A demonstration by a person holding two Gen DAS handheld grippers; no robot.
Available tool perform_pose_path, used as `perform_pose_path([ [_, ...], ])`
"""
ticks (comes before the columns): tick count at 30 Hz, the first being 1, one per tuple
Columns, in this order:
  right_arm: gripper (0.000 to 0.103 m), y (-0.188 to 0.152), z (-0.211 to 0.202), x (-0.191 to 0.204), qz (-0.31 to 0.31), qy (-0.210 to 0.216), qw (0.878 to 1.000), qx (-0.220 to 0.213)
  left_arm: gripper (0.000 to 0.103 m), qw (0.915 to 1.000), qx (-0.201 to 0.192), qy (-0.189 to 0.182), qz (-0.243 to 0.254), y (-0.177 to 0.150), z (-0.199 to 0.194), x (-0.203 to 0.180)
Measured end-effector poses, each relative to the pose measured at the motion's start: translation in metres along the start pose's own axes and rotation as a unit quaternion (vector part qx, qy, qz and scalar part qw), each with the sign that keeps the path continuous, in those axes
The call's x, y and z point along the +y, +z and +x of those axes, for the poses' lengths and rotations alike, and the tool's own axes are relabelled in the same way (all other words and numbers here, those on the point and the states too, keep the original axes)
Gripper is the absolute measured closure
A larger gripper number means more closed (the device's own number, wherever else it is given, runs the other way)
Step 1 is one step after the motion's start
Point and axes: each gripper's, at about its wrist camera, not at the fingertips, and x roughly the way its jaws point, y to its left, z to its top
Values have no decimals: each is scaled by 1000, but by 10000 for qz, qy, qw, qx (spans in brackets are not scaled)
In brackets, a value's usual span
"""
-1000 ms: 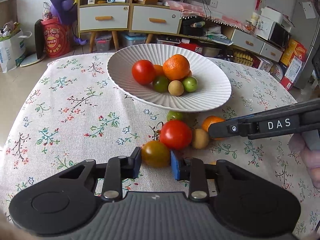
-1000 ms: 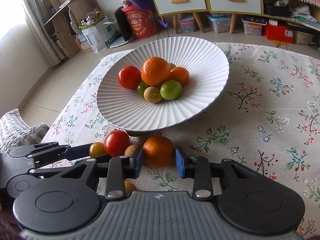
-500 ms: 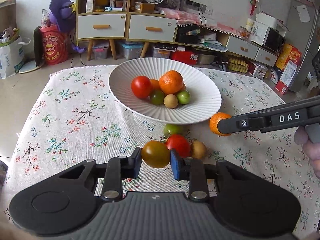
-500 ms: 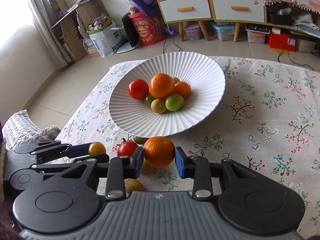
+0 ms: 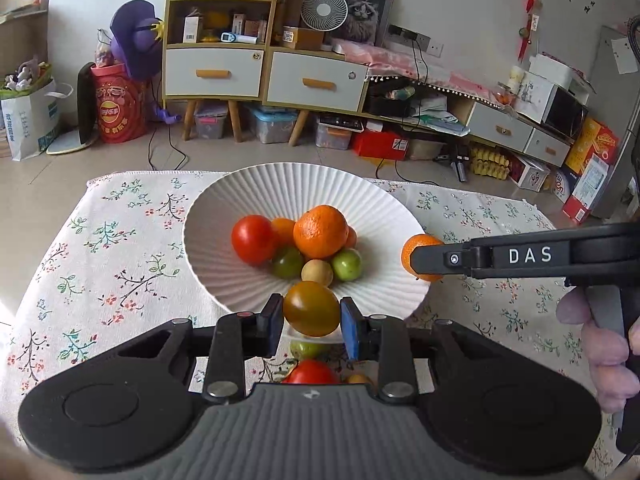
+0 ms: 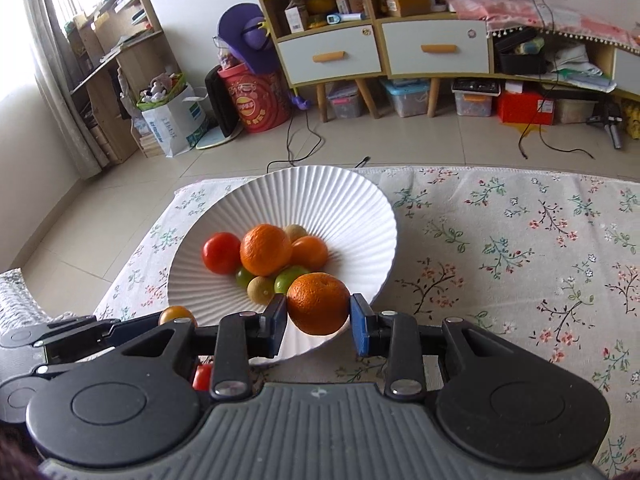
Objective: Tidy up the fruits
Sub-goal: 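Carry the yellow tomato and kumquat over the white bowl with both tools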
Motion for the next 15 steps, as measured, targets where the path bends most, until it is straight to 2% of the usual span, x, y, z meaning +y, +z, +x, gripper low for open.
perform_pose_path([
  [5, 72, 9, 5, -14, 429, 90, 9989, -151, 82, 9999, 85, -2, -96, 3, 17, -11],
  [15, 72, 5, 17, -15, 422, 37, 9991, -37, 82, 9998, 94, 7, -152, 3, 29, -21],
])
